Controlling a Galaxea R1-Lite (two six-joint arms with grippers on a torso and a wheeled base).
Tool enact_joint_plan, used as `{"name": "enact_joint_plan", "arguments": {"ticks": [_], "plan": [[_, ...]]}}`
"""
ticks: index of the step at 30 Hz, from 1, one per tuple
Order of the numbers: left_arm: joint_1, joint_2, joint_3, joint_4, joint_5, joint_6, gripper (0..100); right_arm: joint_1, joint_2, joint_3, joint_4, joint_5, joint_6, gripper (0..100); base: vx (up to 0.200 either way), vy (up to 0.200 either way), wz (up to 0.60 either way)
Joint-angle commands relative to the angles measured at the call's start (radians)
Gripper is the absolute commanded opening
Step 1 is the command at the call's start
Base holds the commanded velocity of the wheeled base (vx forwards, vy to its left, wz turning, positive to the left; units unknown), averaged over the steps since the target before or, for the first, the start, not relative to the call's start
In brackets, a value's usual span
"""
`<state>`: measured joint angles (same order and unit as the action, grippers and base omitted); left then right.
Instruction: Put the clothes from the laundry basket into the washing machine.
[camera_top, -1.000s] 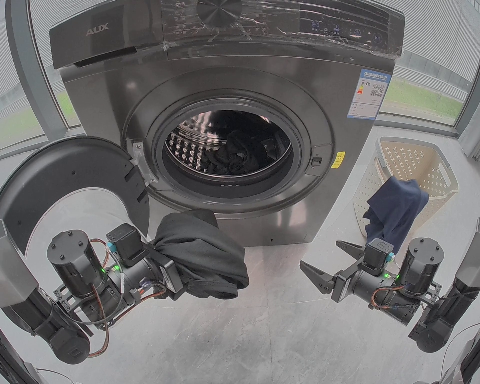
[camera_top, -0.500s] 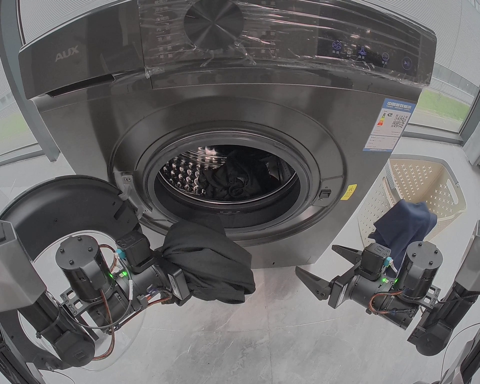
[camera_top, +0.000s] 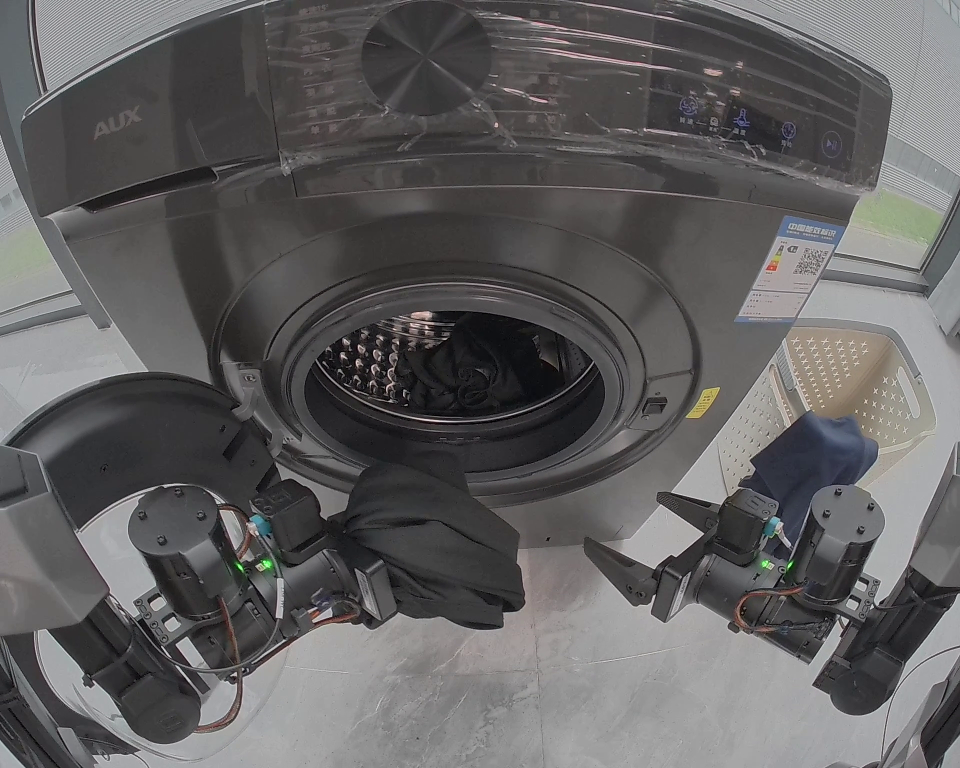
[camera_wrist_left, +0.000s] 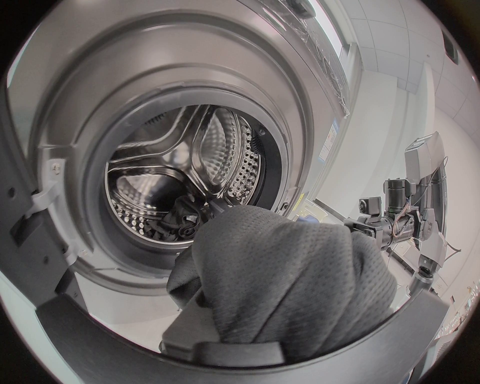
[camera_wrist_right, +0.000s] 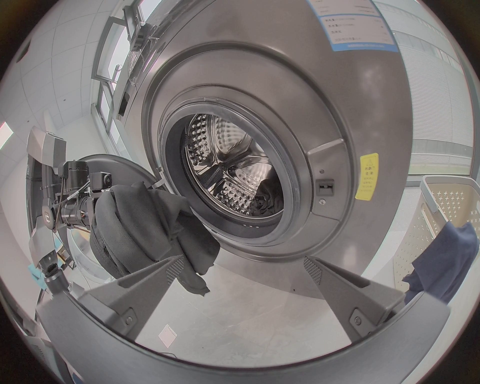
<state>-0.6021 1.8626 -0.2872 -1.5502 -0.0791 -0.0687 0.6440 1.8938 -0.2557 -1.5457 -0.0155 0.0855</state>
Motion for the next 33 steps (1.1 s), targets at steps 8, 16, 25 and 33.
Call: {"name": "enact_joint_plan", "arguments": {"ticks": [8,16,25,33], "plan": [[-0.021,0.112,-0.138,0.001,0.007,-0.028,0,0.080,-0.002,0.000,-0.001,-0.040,0.025,100,0.000,0.000,0.00],[0.016,0.353,-0.467,0.001,0.087,-0.028,0,0.083,0.005,0.001,-0.001,-0.041,0.025,100,0.000,0.000,0.00],[0.062,0.514,-0.765,0.082,0.088,-0.026,0,0.108,0.008,0.004,0.001,-0.040,0.025,100,0.000,0.000,0.00],[0.078,0.580,-1.041,0.269,0.116,-0.029,0,0.108,0.008,0.004,0.001,-0.041,0.025,100,0.000,0.000,0.00]]}}
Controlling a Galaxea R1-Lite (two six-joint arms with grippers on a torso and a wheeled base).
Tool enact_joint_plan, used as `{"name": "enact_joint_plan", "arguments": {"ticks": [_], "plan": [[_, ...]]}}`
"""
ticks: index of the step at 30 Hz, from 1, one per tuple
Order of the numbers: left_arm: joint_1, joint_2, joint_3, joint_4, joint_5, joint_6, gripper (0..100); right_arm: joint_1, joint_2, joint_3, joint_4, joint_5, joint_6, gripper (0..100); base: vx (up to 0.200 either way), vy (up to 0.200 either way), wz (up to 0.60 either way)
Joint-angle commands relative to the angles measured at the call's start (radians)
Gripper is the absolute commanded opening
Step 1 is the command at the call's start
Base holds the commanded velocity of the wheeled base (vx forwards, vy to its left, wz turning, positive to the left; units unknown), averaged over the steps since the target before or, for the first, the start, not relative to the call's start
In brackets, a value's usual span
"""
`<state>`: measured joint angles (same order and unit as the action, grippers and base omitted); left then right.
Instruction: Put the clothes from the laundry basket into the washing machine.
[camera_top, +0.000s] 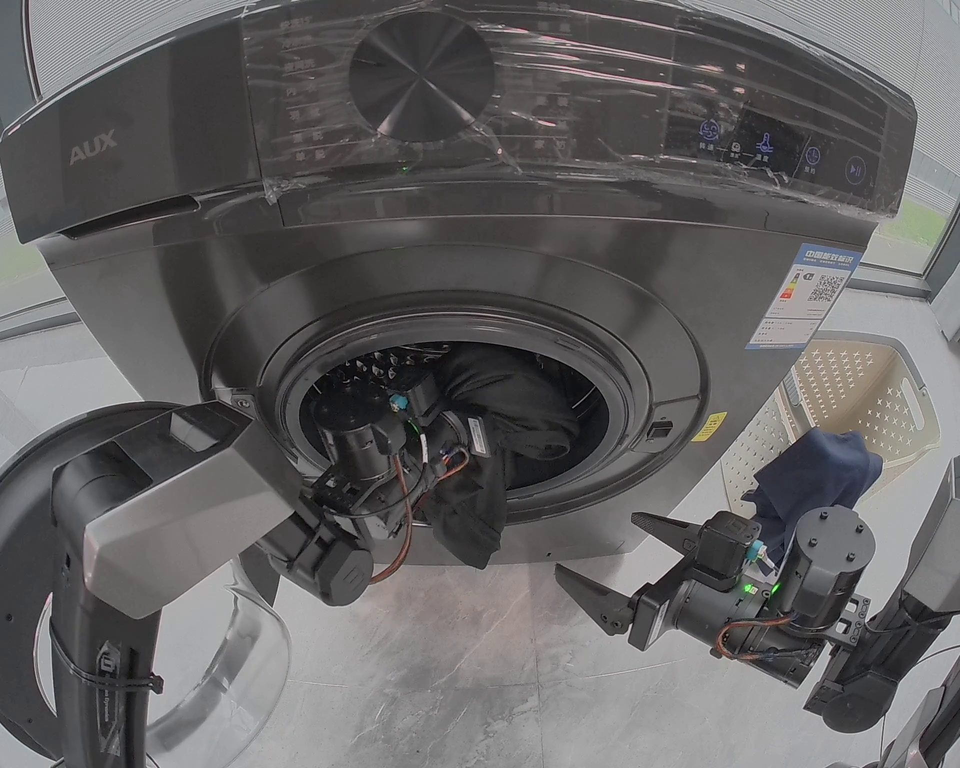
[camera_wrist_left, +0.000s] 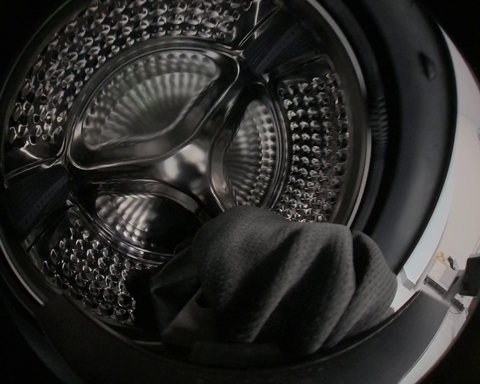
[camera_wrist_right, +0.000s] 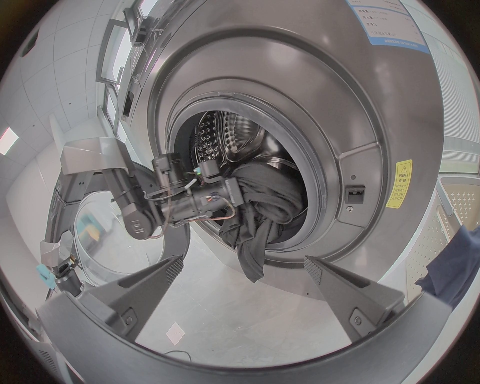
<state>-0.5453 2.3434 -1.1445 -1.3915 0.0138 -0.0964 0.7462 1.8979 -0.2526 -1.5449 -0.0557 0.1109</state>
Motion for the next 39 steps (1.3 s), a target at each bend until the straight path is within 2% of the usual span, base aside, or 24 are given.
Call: {"name": "enact_joint_plan", "arguments": {"ticks": [1,5,11,17,18,21,26,31,35,36,39], "plan": [[0.021,0.108,-0.225,0.141,0.031,-0.002,0,0.005,0.004,0.001,0.000,0.001,0.000,100,0.000,0.000,0.00],[0.025,0.159,-0.357,0.216,0.048,0.000,0,0.005,0.004,0.001,0.000,0.001,0.000,100,0.000,0.000,0.00],[0.051,0.254,-0.572,0.298,0.126,-0.002,0,0.005,0.006,0.001,0.000,0.001,0.000,100,0.000,0.000,0.00],[0.058,0.254,-0.586,0.321,0.135,-0.006,0,0.004,0.010,-0.001,-0.001,-0.001,0.000,100,0.000,0.000,0.00],[0.058,0.254,-0.586,0.321,0.135,-0.006,100,0.004,0.010,-0.001,-0.001,-0.001,0.000,100,0.000,0.000,0.00],[0.048,0.211,-0.518,0.347,0.135,-0.022,100,0.002,0.012,-0.001,-0.001,0.001,0.000,100,0.000,0.000,0.00],[0.036,0.079,-0.367,0.517,0.117,-0.040,100,0.004,0.012,-0.004,-0.001,-0.001,0.000,100,0.000,0.000,0.00],[0.035,0.040,-0.314,0.651,0.075,-0.040,100,0.002,0.012,-0.005,-0.001,-0.001,0.000,100,0.000,0.000,0.00],[0.039,0.056,-0.311,0.678,0.075,-0.025,100,0.004,0.013,-0.010,-0.001,-0.001,0.001,100,0.000,0.000,0.00],[0.039,0.066,-0.317,0.680,0.075,-0.022,0,0.004,0.013,-0.011,-0.001,-0.001,0.000,100,0.000,0.000,0.00],[0.039,0.089,-0.336,0.680,0.075,-0.020,0,0.004,0.013,-0.014,-0.001,-0.001,0.000,100,0.000,0.000,0.00]]}}
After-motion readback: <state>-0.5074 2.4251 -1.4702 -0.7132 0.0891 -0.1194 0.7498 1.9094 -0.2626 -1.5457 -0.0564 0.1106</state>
